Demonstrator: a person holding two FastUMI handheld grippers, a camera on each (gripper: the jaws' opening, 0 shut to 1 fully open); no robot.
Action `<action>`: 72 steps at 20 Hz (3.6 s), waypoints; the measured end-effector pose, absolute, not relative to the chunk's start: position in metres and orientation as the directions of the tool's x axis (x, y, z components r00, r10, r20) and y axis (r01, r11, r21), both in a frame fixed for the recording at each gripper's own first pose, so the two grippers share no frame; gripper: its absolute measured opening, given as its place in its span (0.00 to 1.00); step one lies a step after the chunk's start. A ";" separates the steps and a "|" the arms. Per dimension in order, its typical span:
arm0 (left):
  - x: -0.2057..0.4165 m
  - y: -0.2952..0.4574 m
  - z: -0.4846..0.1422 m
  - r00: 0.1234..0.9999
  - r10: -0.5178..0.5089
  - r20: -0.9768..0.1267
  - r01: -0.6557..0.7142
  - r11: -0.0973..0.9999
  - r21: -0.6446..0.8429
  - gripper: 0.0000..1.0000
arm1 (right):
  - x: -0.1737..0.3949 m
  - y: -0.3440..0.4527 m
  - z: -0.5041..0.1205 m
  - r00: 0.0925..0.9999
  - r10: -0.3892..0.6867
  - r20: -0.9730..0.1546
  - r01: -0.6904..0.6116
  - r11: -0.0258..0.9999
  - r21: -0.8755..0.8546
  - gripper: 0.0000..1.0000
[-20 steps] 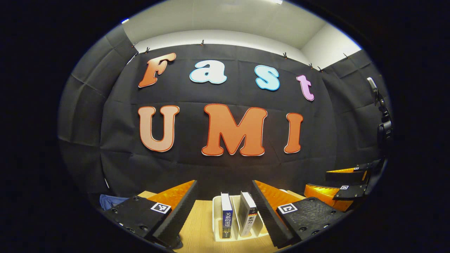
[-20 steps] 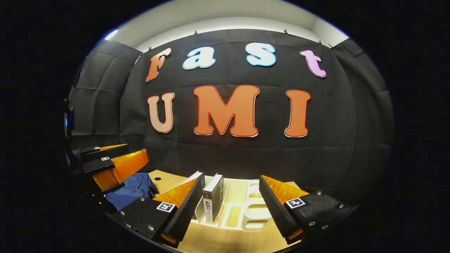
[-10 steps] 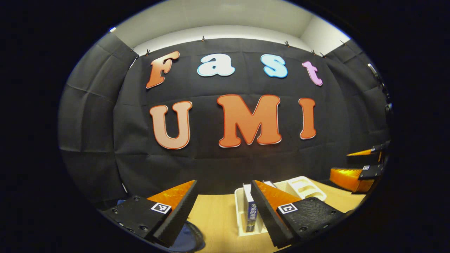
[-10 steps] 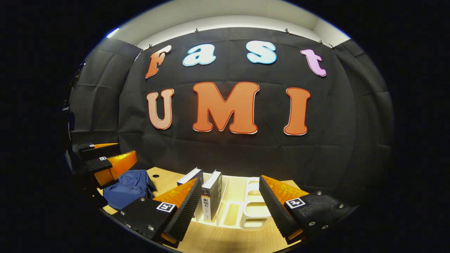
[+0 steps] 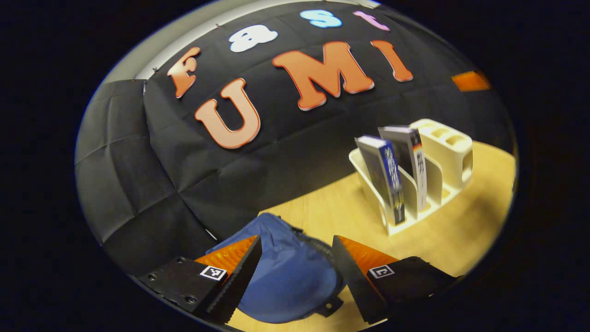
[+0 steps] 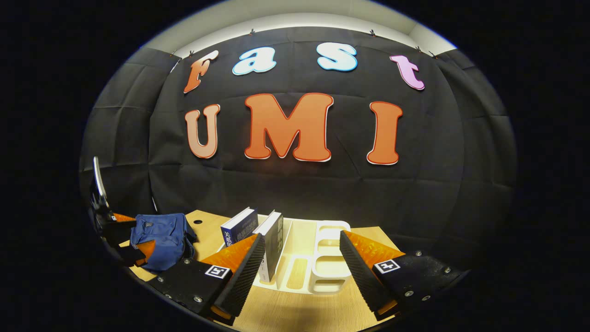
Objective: Open the schoolbag, grab two books from the bookshelf and put them into the schoolbag.
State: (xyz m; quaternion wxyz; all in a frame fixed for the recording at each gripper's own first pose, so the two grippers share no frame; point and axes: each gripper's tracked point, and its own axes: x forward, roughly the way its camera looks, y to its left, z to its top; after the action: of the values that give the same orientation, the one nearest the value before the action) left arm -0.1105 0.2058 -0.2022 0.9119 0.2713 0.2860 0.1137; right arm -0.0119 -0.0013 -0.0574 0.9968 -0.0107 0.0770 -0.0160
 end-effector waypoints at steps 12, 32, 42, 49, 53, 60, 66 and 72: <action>-0.168 0.250 -0.337 0.574 0.403 -0.713 0.245 0.747 0.619 0.97 | -0.012 0.003 -0.086 0.956 -0.121 -0.268 0.114 0.993 -0.040 0.98; -0.091 0.295 -0.195 0.552 0.202 -0.809 0.133 0.936 0.325 0.02 | 0.058 0.118 -0.069 0.888 0.182 -0.423 -0.131 0.980 0.147 0.98; -0.046 0.338 -0.140 0.600 0.098 -0.794 0.111 0.973 0.204 0.02 | 0.161 0.171 -0.102 0.739 0.093 -0.667 -0.101 0.995 0.027 0.96; -0.043 0.350 -0.149 0.632 0.016 -0.775 0.145 0.980 0.138 0.02 | 0.187 0.156 -0.164 0.501 -0.071 -0.862 0.003 0.997 -0.081 0.39; -0.043 0.349 -0.154 0.640 -0.014 -0.768 0.166 0.979 0.121 0.02 | 0.177 0.152 -0.153 0.424 -0.033 -0.905 0.076 0.997 0.000 0.31; -0.043 0.349 -0.156 0.633 -0.020 -0.773 0.167 0.980 0.112 0.02 | 0.160 0.123 -0.056 0.550 0.067 -0.832 0.113 0.982 0.153 0.23; -0.036 0.352 -0.152 0.617 -0.008 -0.787 0.152 0.982 0.110 0.02 | 0.120 0.100 0.021 0.684 0.119 -0.720 0.115 0.957 0.268 0.22; -0.027 0.358 -0.150 0.600 0.000 -0.800 0.145 0.983 0.109 0.02 | 0.079 0.121 0.016 0.734 0.194 -0.651 0.150 0.888 0.434 0.22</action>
State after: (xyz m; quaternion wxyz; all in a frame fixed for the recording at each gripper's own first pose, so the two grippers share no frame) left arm -0.0271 0.3579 -0.1504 0.8907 0.0816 0.4454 -0.0406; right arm 0.0787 0.1210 0.0164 0.9007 0.2358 0.3647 0.0124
